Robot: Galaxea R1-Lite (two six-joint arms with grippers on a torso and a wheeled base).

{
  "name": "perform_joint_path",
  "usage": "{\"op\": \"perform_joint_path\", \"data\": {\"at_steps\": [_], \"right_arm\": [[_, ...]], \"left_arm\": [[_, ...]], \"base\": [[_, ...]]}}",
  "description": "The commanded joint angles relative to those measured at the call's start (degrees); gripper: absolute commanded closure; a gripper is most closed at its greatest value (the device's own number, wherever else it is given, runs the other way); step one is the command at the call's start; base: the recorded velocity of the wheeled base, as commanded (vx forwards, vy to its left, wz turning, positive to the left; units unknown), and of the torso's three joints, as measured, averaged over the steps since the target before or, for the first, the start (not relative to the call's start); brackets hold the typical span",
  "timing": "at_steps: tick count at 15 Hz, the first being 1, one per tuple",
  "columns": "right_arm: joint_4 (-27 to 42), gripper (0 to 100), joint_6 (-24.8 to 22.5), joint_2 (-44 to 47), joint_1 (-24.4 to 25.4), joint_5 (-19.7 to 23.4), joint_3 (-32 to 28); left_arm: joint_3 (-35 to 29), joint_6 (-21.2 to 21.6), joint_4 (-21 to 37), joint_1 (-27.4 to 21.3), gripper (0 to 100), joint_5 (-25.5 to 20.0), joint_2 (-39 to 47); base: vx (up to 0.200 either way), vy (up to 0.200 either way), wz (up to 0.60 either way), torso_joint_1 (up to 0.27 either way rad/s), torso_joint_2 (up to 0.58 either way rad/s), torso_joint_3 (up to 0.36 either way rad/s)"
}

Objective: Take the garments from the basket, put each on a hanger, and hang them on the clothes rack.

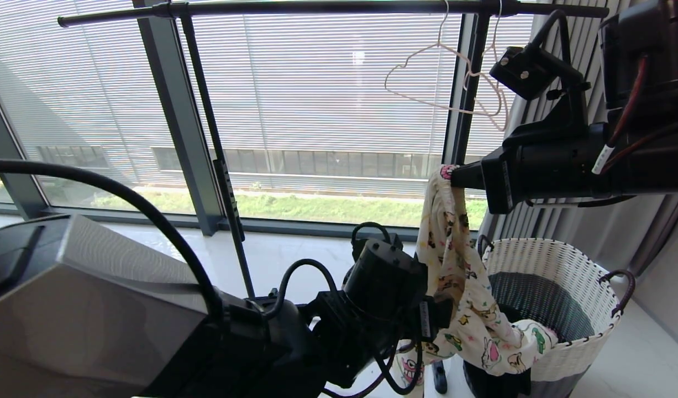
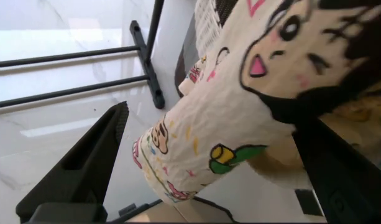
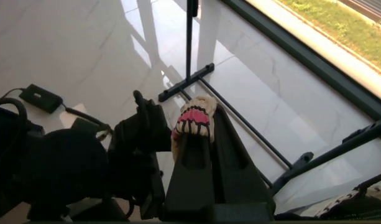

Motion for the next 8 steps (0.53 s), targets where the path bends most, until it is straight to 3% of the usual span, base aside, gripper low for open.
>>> {"op": "perform_joint_path", "data": {"at_steps": [1, 5, 8], "right_arm": [[0.1, 100, -0.1, -0.5, 0.9, 0.0, 0.0], [0.0, 100, -0.1, -0.9, 1.0, -1.3, 0.1], [-2.2, 100, 0.0, -0.3, 0.9, -1.2, -0.1]], "left_arm": [[-1.6, 0.1, 0.0, -0.4, 0, 5.0, 8.0], [4.5, 2.0, 0.3, -0.3, 0, 5.7, 4.1], [15.5, 3.9, 0.3, 2.7, 0, 7.6, -6.8]], "base": [[0.0, 0.0, 0.0, 0.0, 0.0, 0.0], [0.0, 0.0, 0.0, 0.0, 0.0, 0.0], [0.0, 0.0, 0.0, 0.0, 0.0, 0.0]]}}
